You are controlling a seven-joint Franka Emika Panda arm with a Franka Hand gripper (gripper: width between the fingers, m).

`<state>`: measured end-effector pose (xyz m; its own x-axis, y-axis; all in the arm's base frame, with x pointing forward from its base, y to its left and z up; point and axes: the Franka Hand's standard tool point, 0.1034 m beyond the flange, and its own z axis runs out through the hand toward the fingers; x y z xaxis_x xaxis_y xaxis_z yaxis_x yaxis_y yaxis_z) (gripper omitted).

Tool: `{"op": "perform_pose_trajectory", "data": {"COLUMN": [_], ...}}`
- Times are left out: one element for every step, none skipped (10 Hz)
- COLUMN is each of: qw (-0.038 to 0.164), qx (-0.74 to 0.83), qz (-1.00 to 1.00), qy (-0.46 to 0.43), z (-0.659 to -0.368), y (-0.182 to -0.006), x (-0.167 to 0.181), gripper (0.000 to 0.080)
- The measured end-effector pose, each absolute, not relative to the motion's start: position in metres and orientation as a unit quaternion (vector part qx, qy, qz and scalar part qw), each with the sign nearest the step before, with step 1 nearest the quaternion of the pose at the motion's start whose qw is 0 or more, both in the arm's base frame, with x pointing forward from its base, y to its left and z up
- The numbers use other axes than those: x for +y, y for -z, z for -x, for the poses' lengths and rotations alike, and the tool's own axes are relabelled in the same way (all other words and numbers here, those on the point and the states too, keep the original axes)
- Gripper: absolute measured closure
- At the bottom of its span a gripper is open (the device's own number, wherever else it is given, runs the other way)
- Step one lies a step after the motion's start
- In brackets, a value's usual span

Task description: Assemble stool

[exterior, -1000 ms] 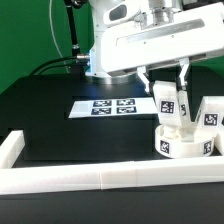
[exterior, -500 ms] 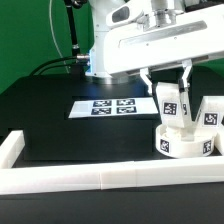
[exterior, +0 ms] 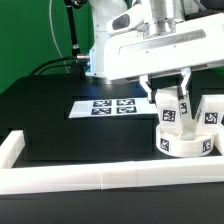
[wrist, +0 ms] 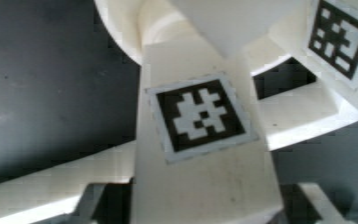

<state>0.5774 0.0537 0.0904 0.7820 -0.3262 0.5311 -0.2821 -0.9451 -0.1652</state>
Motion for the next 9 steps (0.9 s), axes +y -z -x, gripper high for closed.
{"op": "perform_pose_trajectory", "data": {"qw": [0.038,0.041,0.041,0.041,0.036,0.035,0.037,0.043,0.048], "qx": [0.162,0.162,0.162,0.161,0.156,0.157,0.156,0.154,0.147], "qz": [0.943,0.945,0.947,0.948,0.949,0.949,0.950,0.952,0.954], "qy": [0.288,0.279,0.273,0.272,0.271,0.271,0.268,0.263,0.256], "z": [-0.577,-0.578,-0.576,-0.576,-0.577,-0.576,-0.576,-0.577,-0.580], "y": [-0.090,-0.090,-0.088,-0.088,-0.087,-0.087,-0.089,-0.096,-0.111], "x": [0.054,0.054,0.055,0.054,0.048,0.045,0.048,0.053,0.053], "gripper": [0.0475,0.0475,0.0475,0.0297,0.0197,0.0197,0.0159,0.0152,0.0152]}}
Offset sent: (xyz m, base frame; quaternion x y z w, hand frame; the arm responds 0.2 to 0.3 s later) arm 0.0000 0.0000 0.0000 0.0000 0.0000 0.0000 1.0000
